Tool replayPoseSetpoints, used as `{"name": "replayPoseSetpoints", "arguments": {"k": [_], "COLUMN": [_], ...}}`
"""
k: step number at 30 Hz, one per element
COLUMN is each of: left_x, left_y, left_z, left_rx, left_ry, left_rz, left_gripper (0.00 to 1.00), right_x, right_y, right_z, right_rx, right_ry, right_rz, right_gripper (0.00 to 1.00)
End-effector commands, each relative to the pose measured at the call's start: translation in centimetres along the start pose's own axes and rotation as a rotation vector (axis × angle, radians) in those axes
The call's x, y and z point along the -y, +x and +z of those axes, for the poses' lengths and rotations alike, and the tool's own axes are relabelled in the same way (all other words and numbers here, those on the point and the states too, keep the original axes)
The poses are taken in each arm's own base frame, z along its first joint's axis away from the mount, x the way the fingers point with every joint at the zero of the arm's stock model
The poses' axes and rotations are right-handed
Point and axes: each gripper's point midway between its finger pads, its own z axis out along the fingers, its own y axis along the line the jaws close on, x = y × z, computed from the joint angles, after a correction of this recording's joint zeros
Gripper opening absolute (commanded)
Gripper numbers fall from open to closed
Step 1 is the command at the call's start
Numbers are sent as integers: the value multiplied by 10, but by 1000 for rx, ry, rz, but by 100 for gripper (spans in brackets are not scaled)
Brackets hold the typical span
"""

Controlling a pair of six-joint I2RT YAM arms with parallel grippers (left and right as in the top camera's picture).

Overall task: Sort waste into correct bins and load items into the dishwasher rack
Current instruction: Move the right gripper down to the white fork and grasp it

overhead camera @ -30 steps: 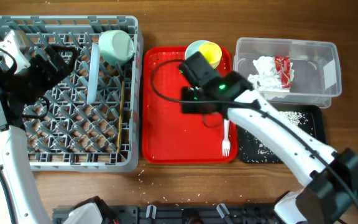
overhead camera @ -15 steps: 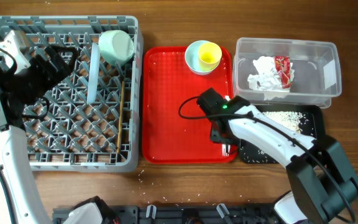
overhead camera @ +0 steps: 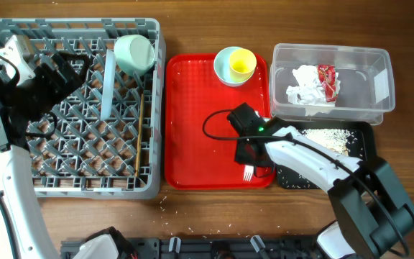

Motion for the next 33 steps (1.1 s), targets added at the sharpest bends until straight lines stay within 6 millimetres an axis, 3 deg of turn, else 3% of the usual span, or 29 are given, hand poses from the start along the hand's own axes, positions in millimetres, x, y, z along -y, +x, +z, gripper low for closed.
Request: {"name": "replayPoseSetpoints", "arguments": {"k": [1,4,7,10,12,13,18,24,25,29,33], "left_x": [-1,-1,-1,-1,-1,-1,-1,-1,-1,-1,-1], "left_y": [-1,-1,-1,-1,-1,-1,-1,-1,-1,-1,-1], "left_z": [0,0,0,0,0,0,0,0,0,0,0], "left_rx": [1,1,1,1,1,1,1,1,1,1,1], "left_ry": [4,4,4,4,4,4,4,4,4,4,4], "left_rz": [-9,-9,-9,-9,-9,-9,-9,-9,-9,-9,-9], "left_gripper": [100,100,100,100,100,100,100,100,100,100,100], "right_x": [-14,-21,-44,-48,-37,-32,-10,-12,-16,-21,-19], "right_y": [5,0,-15,-22,-24,-24,3,33,37,45,44], "right_z": [3,-2,-27,-40,-37,-35,-16,4,6,7,5], "right_rx": [-40,-29,14,55,73,73,-12,-71,-80,-99,-103], "right_ry": [-77,-101,-195,-217,-159,-132,-68,-104,-126,-142,-142], "right_rz": [-47,-45,-51,-51,-46,-45,32,-2,-9,-29,-24], "right_gripper": [5,4,4,5,20,21,27,36,36,17,15]}}
